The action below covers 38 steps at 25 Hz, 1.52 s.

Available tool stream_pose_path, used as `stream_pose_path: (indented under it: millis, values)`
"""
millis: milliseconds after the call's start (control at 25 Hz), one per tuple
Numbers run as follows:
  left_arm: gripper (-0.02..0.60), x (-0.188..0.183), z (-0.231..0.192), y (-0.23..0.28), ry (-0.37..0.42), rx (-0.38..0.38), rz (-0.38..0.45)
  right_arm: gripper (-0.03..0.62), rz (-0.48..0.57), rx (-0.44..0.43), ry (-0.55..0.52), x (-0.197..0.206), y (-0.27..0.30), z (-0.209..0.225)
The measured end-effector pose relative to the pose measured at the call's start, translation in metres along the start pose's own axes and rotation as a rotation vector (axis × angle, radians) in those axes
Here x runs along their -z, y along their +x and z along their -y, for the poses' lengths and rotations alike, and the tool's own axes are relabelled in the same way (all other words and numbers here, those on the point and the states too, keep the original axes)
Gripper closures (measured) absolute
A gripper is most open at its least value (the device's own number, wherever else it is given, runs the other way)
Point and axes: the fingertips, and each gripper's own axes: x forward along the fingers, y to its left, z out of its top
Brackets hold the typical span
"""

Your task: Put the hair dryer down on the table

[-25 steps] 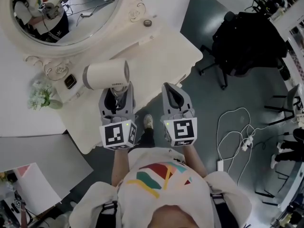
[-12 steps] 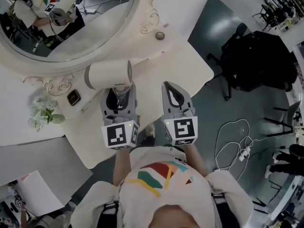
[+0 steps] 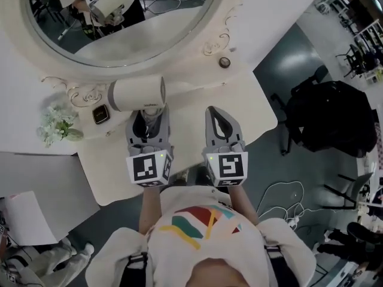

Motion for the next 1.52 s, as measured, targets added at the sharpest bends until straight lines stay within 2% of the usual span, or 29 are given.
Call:
stream_pose_path:
  millis: [160,320,560,760,1160,1520]
  values:
    - [0.373,-0.007,-0.009,-0.004,0.01,-0.076,0.022,0.594,0.038,-0.117,-0.007,-0.01,0.022,-0.014]
    - [0.372,-0.016,-0.019,-0.013,0.032,-0.19,0.033,0.594,0.085,-0.232,-0.018,-0.023,0.034,-0.026]
    - [0.372,-0.027,-0.028,-0.024,-0.011,-0.303,0.044,0.594,0.134,-0.338,-0.018,-0.035,0.046,-0.027]
    - [0.373,-0.027,-0.036,-0.039,0.015,-0.407,0.031,0.594,0.156,-0.415,-0.023,-0.039,0.049,-0.034]
    - [0.372,-0.027,-0.035,-0.046,0.045,-0.439,0.018,0.594,0.161,-0.48,-0.019,-0.037,0.051,-0.049]
    - [0.372,-0.027,-0.032,-0.04,0.03,-0.387,0.009,0.594,0.135,-0.496,0.015,-0.032,0.053,-0.067]
